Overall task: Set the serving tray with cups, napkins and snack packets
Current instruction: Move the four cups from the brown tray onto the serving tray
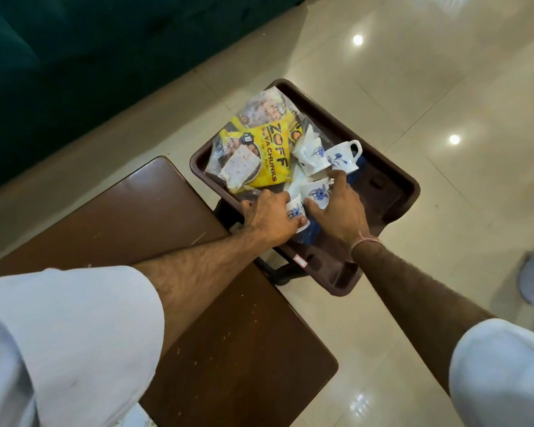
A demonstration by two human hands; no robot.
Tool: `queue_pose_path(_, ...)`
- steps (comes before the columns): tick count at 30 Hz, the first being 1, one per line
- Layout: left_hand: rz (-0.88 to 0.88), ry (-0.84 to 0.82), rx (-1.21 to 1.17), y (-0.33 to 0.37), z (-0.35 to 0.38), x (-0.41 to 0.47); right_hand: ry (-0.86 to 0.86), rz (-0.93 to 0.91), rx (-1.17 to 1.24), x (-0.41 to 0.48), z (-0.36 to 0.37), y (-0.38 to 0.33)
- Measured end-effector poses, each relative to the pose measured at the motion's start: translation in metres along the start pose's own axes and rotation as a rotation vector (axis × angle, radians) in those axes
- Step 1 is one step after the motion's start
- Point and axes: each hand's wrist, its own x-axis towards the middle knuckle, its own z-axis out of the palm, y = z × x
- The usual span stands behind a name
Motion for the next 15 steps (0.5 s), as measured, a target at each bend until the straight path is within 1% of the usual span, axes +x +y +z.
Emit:
queue_pose_path(2, 0.014, 0.024, -0.068, 0.000, -0.002, -0.003, 0.032, -0.002, 0.042, -0.001, -0.001, -0.002)
queue_pose_path(7, 0.096, 0.186, -0.249, -0.014, -0.014, -0.023, 0.113, -0.001, 0.116, -0.019, -0.006, -0.010)
queue_pose_path(11, 0.102, 0.270, -0.357, -0.037, -0.034, -0.050, 0.148, -0.092, 0.174, -0.035, -0.004, -0.031)
queue_pose_path(15, 0.079, 0.366, -0.456, -0.080, -0.053, -0.083, 0.124, -0.184, 0.290, -0.056, 0.013, -0.071)
